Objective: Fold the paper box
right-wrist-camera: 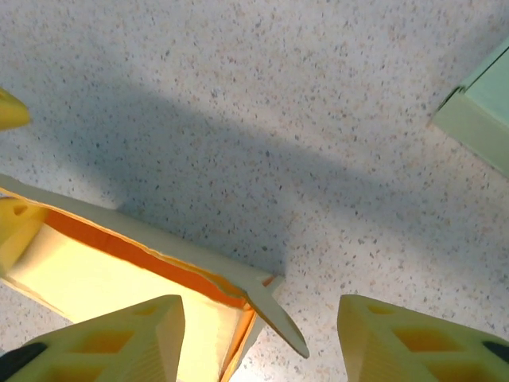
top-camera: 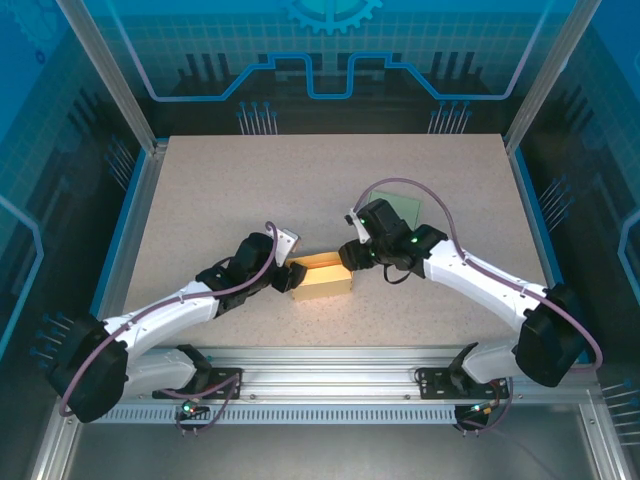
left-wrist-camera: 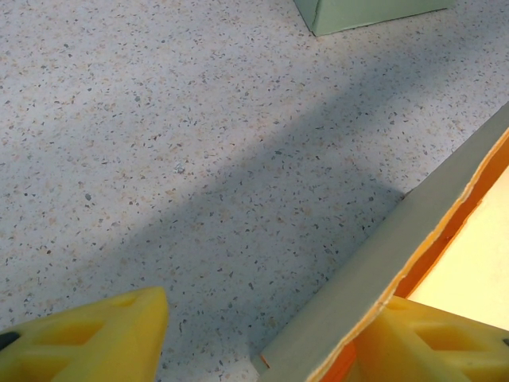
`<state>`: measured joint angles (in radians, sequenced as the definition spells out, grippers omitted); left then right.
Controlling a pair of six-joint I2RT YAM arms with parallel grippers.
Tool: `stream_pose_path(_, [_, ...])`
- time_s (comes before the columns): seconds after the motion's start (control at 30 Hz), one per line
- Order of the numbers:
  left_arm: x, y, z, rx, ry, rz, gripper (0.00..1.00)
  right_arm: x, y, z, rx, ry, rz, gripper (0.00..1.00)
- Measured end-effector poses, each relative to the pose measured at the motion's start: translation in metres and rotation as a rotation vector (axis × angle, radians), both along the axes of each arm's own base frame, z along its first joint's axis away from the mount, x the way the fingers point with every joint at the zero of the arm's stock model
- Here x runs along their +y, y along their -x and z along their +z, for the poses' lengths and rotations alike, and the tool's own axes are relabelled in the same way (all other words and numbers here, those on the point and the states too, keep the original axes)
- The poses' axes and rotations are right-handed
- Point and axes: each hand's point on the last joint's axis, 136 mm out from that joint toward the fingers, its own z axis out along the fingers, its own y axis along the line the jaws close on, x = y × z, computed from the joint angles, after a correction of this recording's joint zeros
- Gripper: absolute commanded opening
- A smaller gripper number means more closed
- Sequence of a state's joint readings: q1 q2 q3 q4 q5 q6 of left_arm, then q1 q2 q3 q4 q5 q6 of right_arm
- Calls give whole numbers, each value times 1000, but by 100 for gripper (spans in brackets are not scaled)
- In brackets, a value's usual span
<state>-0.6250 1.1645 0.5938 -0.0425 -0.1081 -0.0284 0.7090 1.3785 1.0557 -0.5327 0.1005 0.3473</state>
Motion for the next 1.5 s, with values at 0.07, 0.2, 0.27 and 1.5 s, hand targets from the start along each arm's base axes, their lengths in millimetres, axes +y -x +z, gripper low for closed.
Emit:
stream_pose_path(0.07, [-1, 1, 0, 0, 0, -3, 64, 1, 1, -1, 10, -4, 0, 44])
stream_pose_path(0.2, [-4, 3, 0, 0, 0, -14, 64, 6, 5, -5, 39, -20, 8, 31])
stream_pose_path(0.27, [-5, 3, 0, -1, -1, -18, 64, 9, 7, -8, 56, -29, 14, 24])
stream_pose_path(1.5, [-12, -4, -5, -49, -81, 18, 64, 13, 6, -16, 77, -43, -82, 4])
